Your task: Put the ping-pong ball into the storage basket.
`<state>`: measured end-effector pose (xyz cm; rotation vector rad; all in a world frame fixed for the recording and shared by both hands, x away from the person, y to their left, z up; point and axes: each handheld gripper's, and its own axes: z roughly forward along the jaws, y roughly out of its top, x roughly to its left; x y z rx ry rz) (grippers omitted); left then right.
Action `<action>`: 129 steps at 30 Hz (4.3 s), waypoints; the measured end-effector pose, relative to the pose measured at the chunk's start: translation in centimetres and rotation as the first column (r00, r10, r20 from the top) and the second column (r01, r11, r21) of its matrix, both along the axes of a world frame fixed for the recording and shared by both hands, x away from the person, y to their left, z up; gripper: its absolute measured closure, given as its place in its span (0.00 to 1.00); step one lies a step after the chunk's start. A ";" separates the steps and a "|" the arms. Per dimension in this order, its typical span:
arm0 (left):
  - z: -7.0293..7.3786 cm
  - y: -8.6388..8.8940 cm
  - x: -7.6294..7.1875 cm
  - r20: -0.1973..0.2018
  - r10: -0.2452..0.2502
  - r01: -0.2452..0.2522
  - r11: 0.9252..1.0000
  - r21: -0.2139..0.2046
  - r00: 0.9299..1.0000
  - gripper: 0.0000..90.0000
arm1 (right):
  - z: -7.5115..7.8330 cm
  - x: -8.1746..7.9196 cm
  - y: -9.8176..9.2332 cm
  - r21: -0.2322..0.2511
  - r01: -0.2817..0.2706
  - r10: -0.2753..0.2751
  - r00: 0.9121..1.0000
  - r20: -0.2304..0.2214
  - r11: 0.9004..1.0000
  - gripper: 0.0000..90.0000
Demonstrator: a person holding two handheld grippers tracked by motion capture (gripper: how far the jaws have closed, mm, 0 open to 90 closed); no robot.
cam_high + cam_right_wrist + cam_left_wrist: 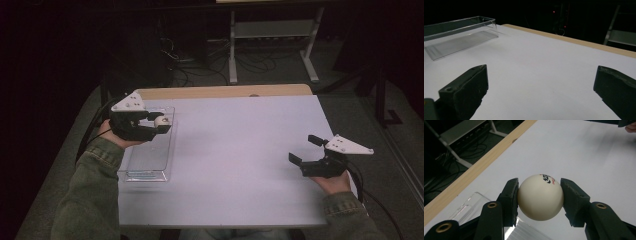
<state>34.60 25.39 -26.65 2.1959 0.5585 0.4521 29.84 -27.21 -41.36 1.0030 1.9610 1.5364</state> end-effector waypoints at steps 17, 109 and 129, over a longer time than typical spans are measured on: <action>0.8 0.9 0.3 -0.050 -0.050 0.058 0.986 0.159 0.997 0.56 | -0.1 0.1 0.0 -0.006 0.000 0.000 1.000 -0.006 1.000 0.00; -7.0 -1.7 2.9 -0.372 -0.158 0.345 0.784 0.516 0.915 0.56 | -0.2 0.0 0.3 -0.017 -0.013 0.013 1.000 -0.015 1.000 0.00; -9.1 -1.5 3.4 -0.398 -0.141 0.350 0.779 0.520 0.906 0.56 | -0.2 -0.1 0.2 -0.017 -0.014 0.014 1.000 -0.015 1.000 0.00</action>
